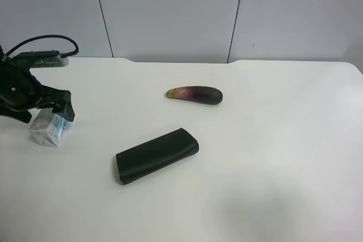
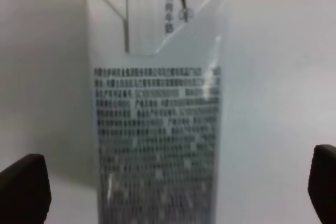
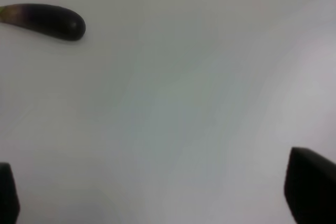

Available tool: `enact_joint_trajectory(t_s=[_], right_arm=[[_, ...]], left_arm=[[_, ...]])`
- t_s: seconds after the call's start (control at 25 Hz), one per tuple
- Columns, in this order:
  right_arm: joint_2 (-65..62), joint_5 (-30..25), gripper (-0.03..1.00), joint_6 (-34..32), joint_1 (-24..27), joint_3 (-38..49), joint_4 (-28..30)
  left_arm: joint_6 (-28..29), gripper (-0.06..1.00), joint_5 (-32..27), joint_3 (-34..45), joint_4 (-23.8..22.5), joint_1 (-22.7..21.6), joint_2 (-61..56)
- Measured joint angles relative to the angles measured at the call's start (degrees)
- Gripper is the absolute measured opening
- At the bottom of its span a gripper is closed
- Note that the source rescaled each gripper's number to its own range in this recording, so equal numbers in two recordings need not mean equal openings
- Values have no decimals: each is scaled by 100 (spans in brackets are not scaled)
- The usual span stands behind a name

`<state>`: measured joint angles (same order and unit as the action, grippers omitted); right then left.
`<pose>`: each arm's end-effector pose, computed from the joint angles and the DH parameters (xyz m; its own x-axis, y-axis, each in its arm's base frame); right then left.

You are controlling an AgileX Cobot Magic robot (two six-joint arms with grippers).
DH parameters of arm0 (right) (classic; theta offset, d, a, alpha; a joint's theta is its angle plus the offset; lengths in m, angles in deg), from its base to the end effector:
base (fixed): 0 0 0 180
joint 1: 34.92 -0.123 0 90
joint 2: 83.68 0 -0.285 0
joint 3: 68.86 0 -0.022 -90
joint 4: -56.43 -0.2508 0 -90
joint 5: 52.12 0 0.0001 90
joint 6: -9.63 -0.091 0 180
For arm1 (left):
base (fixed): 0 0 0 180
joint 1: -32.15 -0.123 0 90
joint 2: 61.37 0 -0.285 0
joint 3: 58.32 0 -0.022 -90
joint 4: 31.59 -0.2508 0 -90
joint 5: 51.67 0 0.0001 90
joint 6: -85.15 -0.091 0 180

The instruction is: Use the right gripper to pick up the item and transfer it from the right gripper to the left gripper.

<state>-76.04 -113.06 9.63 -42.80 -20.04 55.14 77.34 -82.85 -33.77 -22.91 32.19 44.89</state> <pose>-0.0050 0.0011 0.2758 -0.4574 -0.0523 -0.8877 -0.1494 0.9886 0.0188 0.3124 -0.0073 0.1632 -0.9492 0.0071 -0.3145 0.0313 0.9969 -0.0722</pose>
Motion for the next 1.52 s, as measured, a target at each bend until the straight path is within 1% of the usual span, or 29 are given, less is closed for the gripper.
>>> enact_joint_trajectory(t_s=[0.16, 0.28, 0.56, 0.84, 0.96, 1.04, 1.28, 1.52], right_arm=[[0, 0, 100, 0, 0, 0, 0], [0, 0, 100, 0, 0, 0, 0], [0, 0, 100, 0, 0, 0, 0], [0, 0, 100, 0, 0, 0, 0], [0, 0, 100, 0, 0, 0, 0], [0, 0, 100, 0, 0, 0, 0], [0, 0, 100, 0, 0, 0, 0], [0, 0, 100, 0, 0, 0, 0]], left_arm=[[8, 99, -444, -10, 0, 0, -794], [133, 99, -825, -13, 0, 0, -1523], [190, 100, -1712, 33, 0, 0, -3516], [195, 100, -2339, 885, -13, 0, -5926], [195, 100, -2557, 1105, -20, 0, -7037], [195, 100, -2707, 1185, -80, 0, -7629], [230, 100, -3048, 1269, -644, 0, -9046], [649, 100, -3263, 1569, -762, 0, -9848]])
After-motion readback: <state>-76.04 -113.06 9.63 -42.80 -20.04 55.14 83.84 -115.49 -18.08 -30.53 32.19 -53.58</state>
